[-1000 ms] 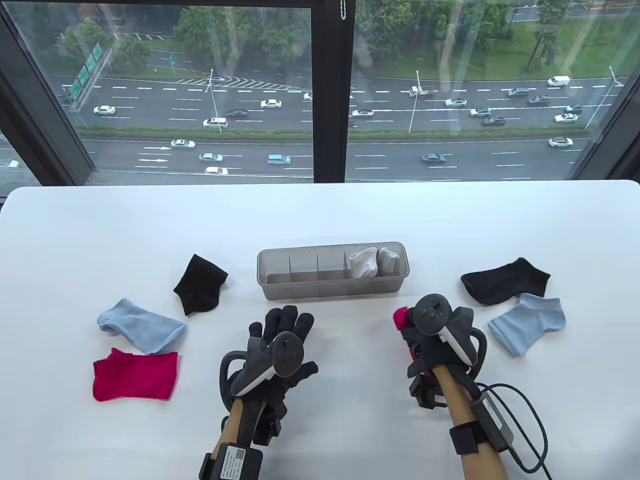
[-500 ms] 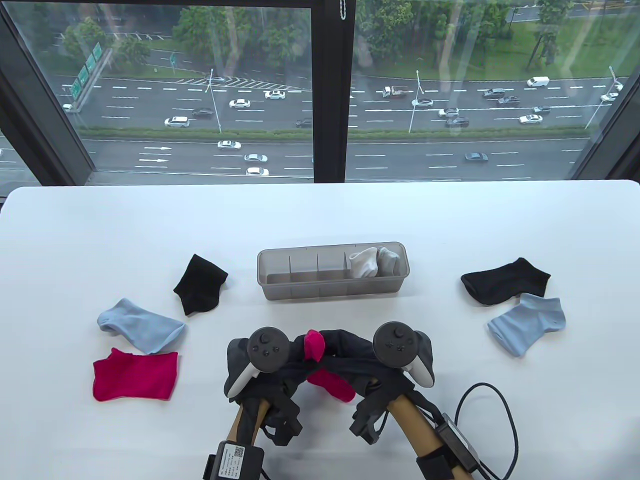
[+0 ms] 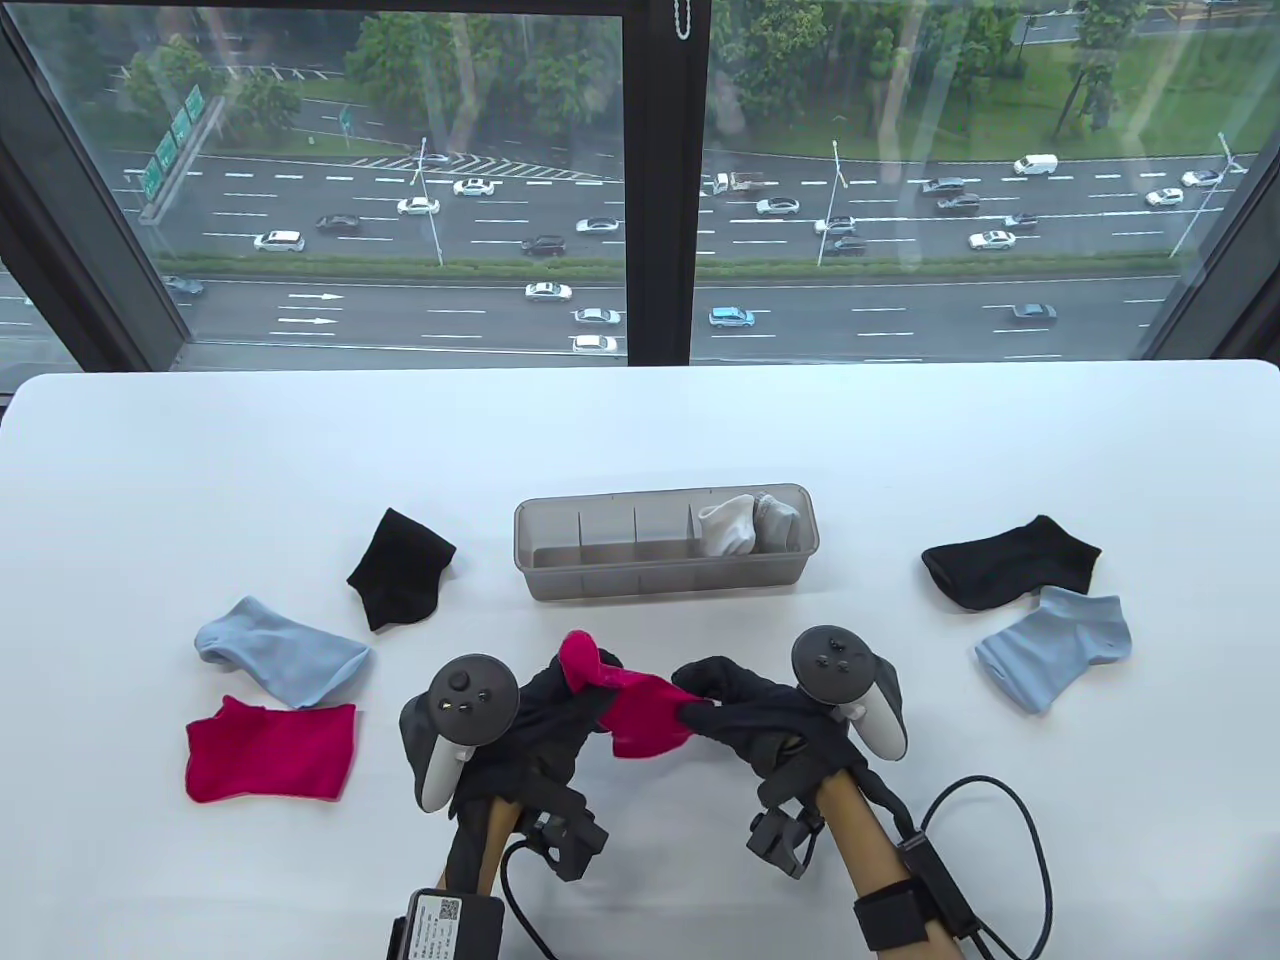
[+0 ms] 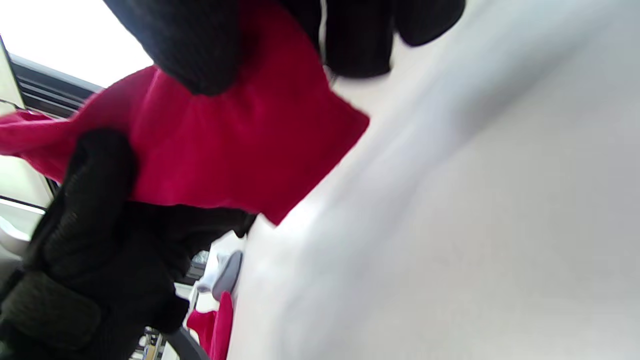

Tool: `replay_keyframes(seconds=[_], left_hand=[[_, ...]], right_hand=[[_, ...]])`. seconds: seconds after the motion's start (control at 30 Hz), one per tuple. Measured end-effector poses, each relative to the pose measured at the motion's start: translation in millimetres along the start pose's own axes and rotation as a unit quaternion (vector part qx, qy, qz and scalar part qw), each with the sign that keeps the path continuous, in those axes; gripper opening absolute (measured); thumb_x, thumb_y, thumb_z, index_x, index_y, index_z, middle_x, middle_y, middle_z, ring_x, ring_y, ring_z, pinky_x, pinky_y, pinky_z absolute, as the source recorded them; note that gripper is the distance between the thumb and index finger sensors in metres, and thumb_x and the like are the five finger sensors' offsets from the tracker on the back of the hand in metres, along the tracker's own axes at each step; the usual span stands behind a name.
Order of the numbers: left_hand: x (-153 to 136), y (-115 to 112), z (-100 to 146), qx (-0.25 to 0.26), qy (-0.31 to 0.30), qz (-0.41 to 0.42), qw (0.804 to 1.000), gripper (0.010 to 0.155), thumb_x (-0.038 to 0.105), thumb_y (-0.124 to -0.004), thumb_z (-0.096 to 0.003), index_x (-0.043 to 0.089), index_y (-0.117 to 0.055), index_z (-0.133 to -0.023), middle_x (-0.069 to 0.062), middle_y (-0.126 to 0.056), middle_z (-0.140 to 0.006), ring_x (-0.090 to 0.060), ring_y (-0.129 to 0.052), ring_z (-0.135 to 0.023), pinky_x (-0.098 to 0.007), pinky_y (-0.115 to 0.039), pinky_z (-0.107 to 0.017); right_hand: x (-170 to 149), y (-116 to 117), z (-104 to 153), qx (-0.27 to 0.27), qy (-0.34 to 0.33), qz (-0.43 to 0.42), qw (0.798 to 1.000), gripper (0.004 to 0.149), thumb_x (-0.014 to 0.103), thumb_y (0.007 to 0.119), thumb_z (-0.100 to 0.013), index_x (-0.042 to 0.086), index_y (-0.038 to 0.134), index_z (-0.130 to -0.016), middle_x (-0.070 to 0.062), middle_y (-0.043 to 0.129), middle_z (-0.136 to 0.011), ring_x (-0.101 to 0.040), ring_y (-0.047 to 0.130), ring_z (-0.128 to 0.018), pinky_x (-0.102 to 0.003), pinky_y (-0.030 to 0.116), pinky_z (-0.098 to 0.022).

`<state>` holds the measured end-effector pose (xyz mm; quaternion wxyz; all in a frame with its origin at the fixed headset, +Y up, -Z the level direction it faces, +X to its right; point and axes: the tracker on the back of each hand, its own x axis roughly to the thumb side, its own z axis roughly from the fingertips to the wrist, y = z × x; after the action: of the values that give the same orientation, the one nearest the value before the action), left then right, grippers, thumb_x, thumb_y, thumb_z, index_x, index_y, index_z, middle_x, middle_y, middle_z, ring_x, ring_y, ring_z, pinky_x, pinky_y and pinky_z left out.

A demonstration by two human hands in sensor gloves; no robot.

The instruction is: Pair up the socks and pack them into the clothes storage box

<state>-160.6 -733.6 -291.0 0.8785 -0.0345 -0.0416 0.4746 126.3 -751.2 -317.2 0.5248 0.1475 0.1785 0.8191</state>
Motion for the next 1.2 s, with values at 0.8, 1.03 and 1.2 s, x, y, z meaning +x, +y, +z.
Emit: replay_keyframes(seconds=[0.8,1.03,1.2], left_hand=[[35,-30,3,-0.137,-0.054,-0.216,0.965,0.058,0.041,-0.076,-0.0522,0.025,-0.062,-0.106,0.003,-0.096,-0.074,-0.021,-0.097,-0.078,-0.06,-0.049,-0.082],[35,-21,10,-0.035,-0.111,-0.186,0.976,0.039,0.046,-0.075,-0.0504,0.035,-0.079,-0.088,0.003,-0.086,-0.1,-0.026,-0.082,-0.099,-0.062,-0.044,-0.083],[35,-20,8,-0.047,-0.115,-0.16,0.979,0.041,0.049,-0.079,-0.0467,0.028,-0.074,-0.081,0.001,-0.083,-0.103,-0.027,-0.079,-0.105,-0.06,-0.047,-0.084]], right_hand=[[63,26,21,-0.066,-0.129,0.271,0.952,0.055,0.033,0.087,-0.051,0.027,0.066,-0.101,-0.003,0.091,-0.084,-0.022,0.09,-0.074,-0.055,0.056,-0.08],[32,13,10,0.094,-0.022,0.169,0.981,0.094,0.05,0.083,-0.051,0.033,0.016,-0.115,-0.014,0.017,-0.125,-0.043,0.014,-0.113,-0.066,0.023,-0.082],[29,9,9,-0.031,-0.082,0.055,0.995,0.04,0.039,0.08,-0.055,0.033,0.071,-0.094,-0.011,0.056,-0.121,-0.046,0.042,-0.111,-0.063,0.039,-0.082]])
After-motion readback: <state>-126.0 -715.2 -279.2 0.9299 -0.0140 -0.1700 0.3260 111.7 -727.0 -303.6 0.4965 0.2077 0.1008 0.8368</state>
